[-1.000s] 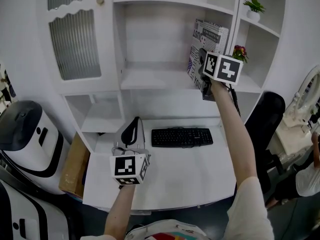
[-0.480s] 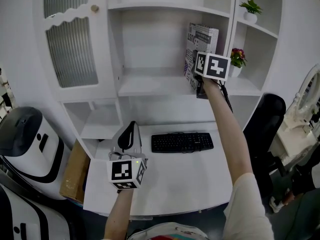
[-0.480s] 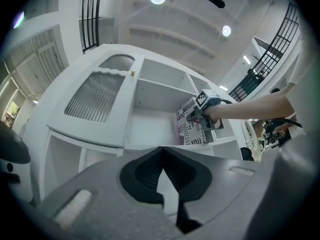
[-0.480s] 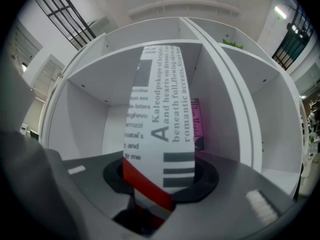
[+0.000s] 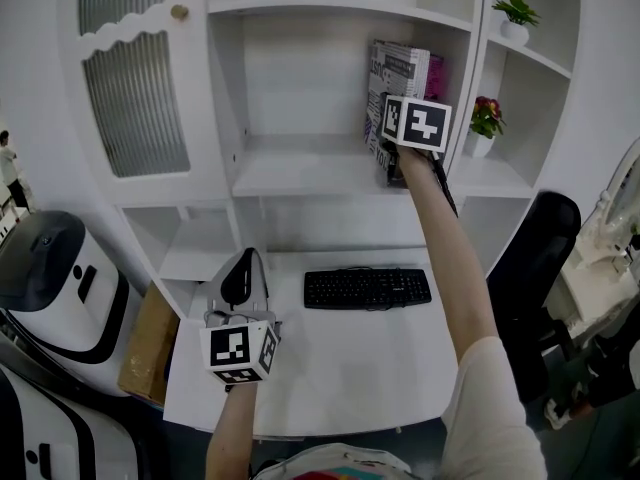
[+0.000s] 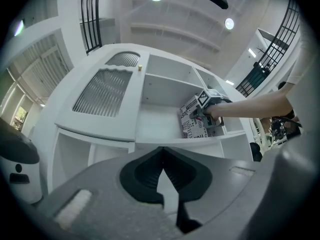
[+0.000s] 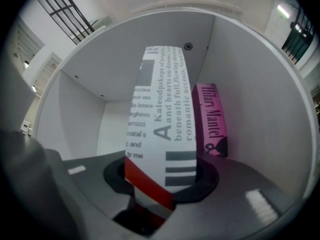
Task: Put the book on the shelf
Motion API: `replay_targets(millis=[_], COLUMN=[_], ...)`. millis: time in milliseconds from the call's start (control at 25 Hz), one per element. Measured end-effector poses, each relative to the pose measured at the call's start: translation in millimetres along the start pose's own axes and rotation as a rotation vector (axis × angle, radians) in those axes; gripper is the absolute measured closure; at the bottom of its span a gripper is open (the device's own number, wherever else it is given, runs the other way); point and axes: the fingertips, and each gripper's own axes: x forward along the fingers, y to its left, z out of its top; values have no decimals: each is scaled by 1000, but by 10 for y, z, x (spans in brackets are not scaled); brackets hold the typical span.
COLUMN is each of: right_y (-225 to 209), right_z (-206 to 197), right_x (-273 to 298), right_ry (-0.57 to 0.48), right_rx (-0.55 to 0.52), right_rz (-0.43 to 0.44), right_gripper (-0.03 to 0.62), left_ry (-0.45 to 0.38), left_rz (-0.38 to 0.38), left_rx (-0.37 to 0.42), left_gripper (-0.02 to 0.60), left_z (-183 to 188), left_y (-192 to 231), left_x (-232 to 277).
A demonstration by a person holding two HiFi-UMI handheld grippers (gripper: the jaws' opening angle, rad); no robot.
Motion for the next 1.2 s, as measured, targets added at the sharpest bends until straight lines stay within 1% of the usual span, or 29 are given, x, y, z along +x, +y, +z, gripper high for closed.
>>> replay_targets(millis=[160, 320, 480, 720, 920, 1000, 1040, 1120, 1160, 1200], right_y=[81, 61, 70, 60, 79, 93, 93, 85, 85, 80], right_z=[-1, -26, -41, -35, -30, -3, 16, 44, 55, 60], right_x=[116, 276, 398, 413, 400, 356, 335, 305, 289, 277], right_ry=[2, 3, 4, 4, -8, -33, -52, -83, -89, -92], right_rx=[-19, 10, 12, 18, 18, 19, 26, 60, 79, 93], right_rz=[-5, -29, -46, -50, -36, -36, -37, -37, -33, -31], right_gripper=[447, 447, 447, 447, 447, 447, 438, 383, 370, 370], left_ry=[8, 14, 13, 18, 13, 13, 12, 12, 11, 10], left_rz=[12, 25, 37, 54, 46, 48, 51, 60, 66, 71], left_rx=[4, 1, -2, -16, -7, -7, -9, -10, -9, -10], left_gripper=[577, 577, 577, 577, 577, 577, 577, 577, 577, 577], left_z=[-51, -69, -62, -79, -41, -24, -13, 10, 22, 36], left_y=[44, 130, 222, 340, 288, 289, 302, 342, 363, 380], left_x=[55, 109, 142, 133, 71, 25, 2, -43, -64, -84])
